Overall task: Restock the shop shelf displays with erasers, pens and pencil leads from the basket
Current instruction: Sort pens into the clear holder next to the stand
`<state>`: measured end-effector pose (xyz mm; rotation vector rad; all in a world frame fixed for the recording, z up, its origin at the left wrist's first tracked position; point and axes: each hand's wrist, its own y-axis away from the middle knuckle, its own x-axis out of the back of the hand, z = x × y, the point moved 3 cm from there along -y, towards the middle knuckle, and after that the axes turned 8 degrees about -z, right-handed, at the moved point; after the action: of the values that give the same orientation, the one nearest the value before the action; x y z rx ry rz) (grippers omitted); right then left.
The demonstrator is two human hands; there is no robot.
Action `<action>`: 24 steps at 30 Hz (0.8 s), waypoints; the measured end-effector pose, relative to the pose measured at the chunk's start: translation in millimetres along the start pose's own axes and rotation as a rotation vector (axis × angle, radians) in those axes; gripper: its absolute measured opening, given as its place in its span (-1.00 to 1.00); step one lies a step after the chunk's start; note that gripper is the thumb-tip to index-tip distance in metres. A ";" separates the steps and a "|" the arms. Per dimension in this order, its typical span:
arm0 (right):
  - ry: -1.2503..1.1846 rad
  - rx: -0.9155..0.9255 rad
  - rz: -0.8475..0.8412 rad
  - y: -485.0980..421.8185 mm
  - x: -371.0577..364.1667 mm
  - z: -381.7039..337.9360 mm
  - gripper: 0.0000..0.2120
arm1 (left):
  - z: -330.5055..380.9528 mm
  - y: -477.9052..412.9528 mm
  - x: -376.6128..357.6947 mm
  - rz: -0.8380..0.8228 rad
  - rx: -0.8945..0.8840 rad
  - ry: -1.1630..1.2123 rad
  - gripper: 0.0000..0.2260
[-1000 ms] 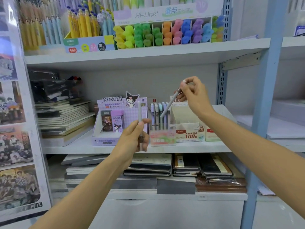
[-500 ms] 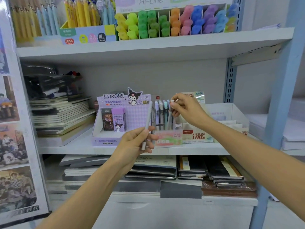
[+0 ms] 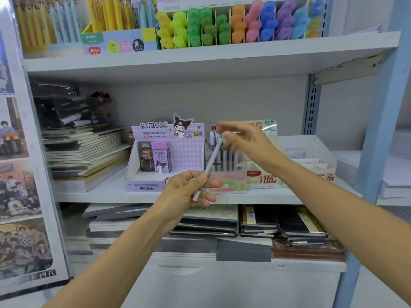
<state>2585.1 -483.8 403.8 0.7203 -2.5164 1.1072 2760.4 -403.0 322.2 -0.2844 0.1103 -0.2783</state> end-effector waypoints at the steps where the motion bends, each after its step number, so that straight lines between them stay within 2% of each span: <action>1: -0.032 -0.011 -0.078 4.5 -2.2 -2.8 -0.74 | 1.1 0.6 -2.4 0.001 0.009 -0.006 -0.70; 3: -0.047 -0.040 -0.134 12.9 -2.6 -5.5 -0.82 | 4.7 1.8 -8.0 0.003 0.026 -0.012 -0.66; 7: -0.084 -0.087 -0.044 29.6 11.4 -7.4 -0.89 | 17.1 6.5 -15.9 0.001 -0.004 0.089 -0.61; 10: -0.150 -0.111 -0.023 44.8 16.0 -7.1 -0.94 | 25.1 9.8 -18.3 0.080 -0.069 0.171 -0.61; 14: -0.181 -0.158 -0.083 63.8 6.8 -8.2 -0.88 | 31.3 13.4 -27.5 0.179 -0.154 0.159 -0.73; 17: -0.199 -0.167 -0.156 74.0 -3.4 -12.3 -0.90 | 33.6 16.1 -33.1 0.230 -0.195 0.187 -0.76; 22: -0.149 -0.218 -0.345 83.7 -15.4 -19.6 -0.80 | 35.9 19.3 -43.3 0.227 -0.246 0.140 -0.76; 24: -0.087 -0.188 -0.321 80.6 -16.1 -25.1 -0.77 | 37.1 20.2 -46.7 0.238 -0.251 0.054 -0.82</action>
<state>2555.5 -413.2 364.7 1.0895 -2.4182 0.7346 2726.3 -361.4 354.9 -0.5090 0.2311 -0.0347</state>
